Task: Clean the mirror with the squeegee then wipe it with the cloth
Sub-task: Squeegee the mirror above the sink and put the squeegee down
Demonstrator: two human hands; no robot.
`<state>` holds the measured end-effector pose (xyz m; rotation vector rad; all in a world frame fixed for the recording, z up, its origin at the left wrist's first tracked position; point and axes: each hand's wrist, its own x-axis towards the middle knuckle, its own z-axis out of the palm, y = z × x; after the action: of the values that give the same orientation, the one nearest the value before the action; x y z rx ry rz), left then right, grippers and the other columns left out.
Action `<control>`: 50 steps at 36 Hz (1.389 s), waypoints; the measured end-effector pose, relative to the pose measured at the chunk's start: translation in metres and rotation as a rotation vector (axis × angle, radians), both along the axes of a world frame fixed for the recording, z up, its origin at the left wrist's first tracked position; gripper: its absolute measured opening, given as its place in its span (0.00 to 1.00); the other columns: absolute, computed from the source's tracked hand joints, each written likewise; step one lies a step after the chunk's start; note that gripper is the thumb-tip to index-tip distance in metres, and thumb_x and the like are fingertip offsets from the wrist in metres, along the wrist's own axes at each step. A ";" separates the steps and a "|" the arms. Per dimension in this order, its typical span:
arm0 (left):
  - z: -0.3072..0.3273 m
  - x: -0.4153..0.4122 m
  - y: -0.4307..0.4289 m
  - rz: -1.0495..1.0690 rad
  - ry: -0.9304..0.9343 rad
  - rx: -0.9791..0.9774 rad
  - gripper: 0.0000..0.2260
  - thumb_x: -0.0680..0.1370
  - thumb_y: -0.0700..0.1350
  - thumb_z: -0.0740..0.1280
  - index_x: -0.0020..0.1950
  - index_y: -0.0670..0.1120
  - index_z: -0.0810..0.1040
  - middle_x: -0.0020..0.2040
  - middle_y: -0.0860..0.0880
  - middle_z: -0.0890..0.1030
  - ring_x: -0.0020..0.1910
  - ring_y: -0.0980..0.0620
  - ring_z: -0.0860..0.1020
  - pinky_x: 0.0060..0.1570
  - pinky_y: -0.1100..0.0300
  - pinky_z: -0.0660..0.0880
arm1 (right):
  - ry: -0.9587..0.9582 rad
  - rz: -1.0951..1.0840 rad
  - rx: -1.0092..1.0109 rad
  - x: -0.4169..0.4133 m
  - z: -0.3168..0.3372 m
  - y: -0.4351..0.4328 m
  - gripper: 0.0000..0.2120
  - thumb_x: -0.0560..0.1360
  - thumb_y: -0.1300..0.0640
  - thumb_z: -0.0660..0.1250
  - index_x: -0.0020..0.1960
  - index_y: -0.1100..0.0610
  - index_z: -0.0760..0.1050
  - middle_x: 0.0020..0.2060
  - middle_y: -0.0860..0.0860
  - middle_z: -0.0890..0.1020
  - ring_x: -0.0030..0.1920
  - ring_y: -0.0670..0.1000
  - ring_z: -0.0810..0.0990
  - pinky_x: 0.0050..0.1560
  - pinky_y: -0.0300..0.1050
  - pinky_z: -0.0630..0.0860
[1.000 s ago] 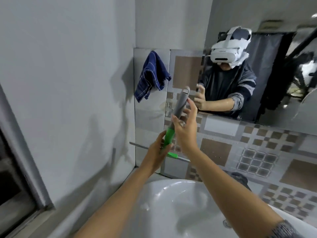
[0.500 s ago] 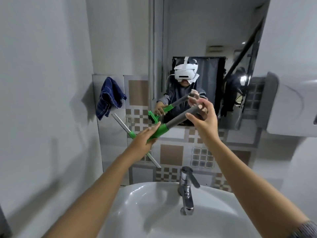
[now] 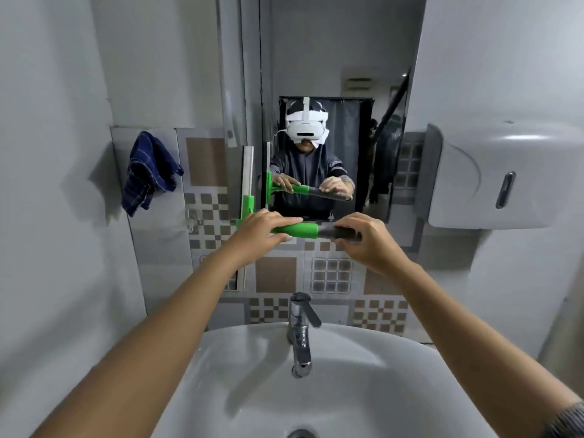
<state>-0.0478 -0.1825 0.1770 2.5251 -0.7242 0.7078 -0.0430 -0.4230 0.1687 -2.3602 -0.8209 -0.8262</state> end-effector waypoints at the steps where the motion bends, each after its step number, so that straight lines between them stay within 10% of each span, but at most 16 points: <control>1: 0.003 0.001 -0.003 -0.011 -0.005 0.006 0.19 0.77 0.45 0.65 0.68 0.54 0.69 0.55 0.48 0.79 0.51 0.52 0.69 0.52 0.56 0.65 | -0.005 0.009 -0.015 0.000 0.002 0.003 0.16 0.69 0.64 0.71 0.56 0.59 0.78 0.50 0.54 0.81 0.48 0.52 0.79 0.51 0.50 0.78; 21: 0.137 0.061 0.023 0.018 -0.720 -0.089 0.22 0.74 0.38 0.68 0.67 0.45 0.71 0.64 0.45 0.74 0.64 0.46 0.70 0.66 0.49 0.66 | -0.357 -0.073 0.149 0.055 0.141 0.084 0.18 0.75 0.54 0.66 0.65 0.50 0.73 0.52 0.50 0.77 0.52 0.53 0.75 0.52 0.50 0.64; 29: 0.213 0.100 0.018 0.070 -0.754 -0.413 0.25 0.79 0.51 0.55 0.74 0.44 0.57 0.76 0.46 0.55 0.75 0.52 0.52 0.65 0.78 0.45 | -0.502 -0.201 0.066 0.085 0.261 0.101 0.17 0.77 0.52 0.62 0.66 0.50 0.70 0.52 0.53 0.76 0.55 0.54 0.74 0.55 0.50 0.63; 50: 0.149 0.184 0.049 0.318 -0.697 -0.229 0.29 0.78 0.51 0.60 0.74 0.40 0.54 0.76 0.45 0.56 0.75 0.50 0.53 0.71 0.54 0.55 | -0.648 -0.300 -0.090 0.121 0.363 0.129 0.15 0.78 0.51 0.58 0.64 0.51 0.71 0.53 0.54 0.75 0.57 0.55 0.72 0.55 0.50 0.61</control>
<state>0.1359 -0.1330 0.3256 2.1832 -0.4039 1.7196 0.0783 -0.2941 0.5313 -2.3383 -0.7535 -1.7673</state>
